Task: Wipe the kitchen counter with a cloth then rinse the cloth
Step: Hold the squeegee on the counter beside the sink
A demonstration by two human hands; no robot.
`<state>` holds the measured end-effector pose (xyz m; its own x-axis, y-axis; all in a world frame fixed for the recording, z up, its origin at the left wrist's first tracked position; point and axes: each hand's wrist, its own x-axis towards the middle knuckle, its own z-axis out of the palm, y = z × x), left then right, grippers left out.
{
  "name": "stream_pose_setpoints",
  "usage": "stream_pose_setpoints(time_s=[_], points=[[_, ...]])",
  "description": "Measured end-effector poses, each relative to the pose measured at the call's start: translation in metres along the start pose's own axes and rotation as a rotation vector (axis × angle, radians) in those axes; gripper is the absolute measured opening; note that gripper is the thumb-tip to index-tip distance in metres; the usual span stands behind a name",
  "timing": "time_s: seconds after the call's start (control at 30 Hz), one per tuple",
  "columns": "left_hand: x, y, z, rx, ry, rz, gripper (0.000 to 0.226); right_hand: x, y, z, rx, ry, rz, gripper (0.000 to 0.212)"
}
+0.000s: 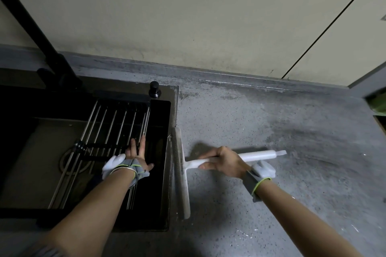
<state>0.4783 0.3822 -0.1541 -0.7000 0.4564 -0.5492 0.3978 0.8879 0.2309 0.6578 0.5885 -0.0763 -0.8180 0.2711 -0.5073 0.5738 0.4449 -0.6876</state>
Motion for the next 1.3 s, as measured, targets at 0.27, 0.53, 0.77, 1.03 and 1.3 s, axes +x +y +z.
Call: stream_pose_setpoints(time_s=[0.27, 0.53, 0.77, 1.03, 1.3], points=[[0.004, -0.006, 0.004, 0.006, 0.011, 0.010, 0.105, -0.023, 0.046, -0.068, 0.022, 0.245, 0.100, 0.027], [0.003, -0.001, 0.002, 0.016, -0.001, 0.000, 0.102, -0.016, 0.064, -0.087, 0.023, 0.277, 0.144, 0.030], [0.002, -0.001, 0.002, 0.004, -0.002, -0.006, 0.101, 0.006, 0.033, -0.064, 0.052, 0.121, 0.055, 0.019], [0.001, 0.000, 0.001, -0.002, -0.002, -0.004, 0.101, 0.025, -0.002, -0.022, 0.032, 0.000, -0.010, 0.028], [0.001, -0.001, 0.000, -0.017, -0.022, -0.003, 0.100, 0.020, 0.002, -0.037, 0.127, 0.120, 0.007, 0.026]])
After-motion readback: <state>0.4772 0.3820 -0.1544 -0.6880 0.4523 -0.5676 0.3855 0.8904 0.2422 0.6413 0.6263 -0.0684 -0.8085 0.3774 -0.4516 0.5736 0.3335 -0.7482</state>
